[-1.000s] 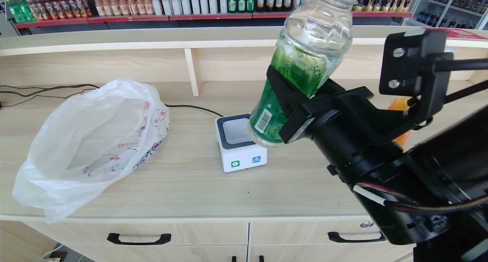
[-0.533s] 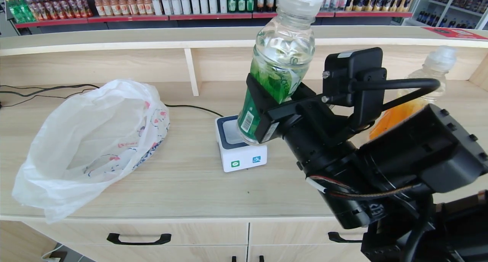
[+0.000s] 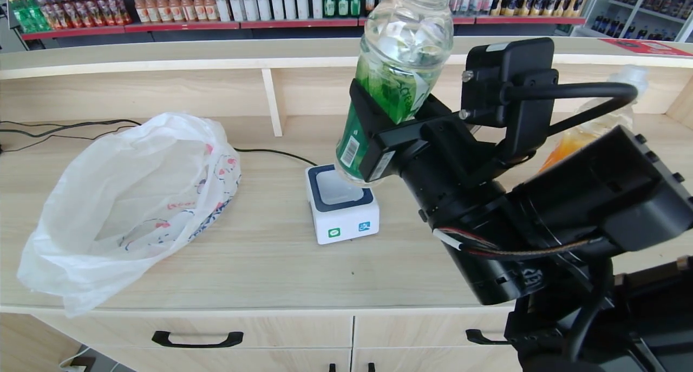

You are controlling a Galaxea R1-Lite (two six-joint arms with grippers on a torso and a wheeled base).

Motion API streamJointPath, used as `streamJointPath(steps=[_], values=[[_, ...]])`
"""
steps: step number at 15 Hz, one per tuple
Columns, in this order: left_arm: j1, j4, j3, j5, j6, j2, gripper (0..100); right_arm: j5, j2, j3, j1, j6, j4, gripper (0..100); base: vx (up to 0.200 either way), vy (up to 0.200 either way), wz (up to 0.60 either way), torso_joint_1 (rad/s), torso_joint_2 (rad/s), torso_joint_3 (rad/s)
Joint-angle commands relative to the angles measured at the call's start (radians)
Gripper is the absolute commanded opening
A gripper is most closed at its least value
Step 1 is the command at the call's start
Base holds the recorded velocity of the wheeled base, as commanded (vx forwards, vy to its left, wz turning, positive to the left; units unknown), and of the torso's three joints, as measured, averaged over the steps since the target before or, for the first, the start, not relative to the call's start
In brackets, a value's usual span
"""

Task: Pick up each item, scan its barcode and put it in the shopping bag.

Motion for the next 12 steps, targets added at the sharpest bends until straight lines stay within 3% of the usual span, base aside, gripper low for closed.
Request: streamJointPath(steps=[1,6,12], values=[[0.000,0.000,0.000,0.000,0.000,0.000,100,0.000,-0.012,-0.004,-0.004,-0.004,-0.001,0,0.000,0.000,0.00,0.000,0.00,0.000],[0.000,0.000,0.000,0.000,-0.002,0.000,100,0.000,-0.046,0.005,-0.035,0.000,-0.001,0,0.000,0.000,0.00,0.000,0.00,0.000],[0.000,0.000,0.000,0.000,-0.002,0.000,100,0.000,-0.063,0.016,-0.050,-0.004,-0.001,0,0.000,0.200,0.00,0.003,0.00,0.002]])
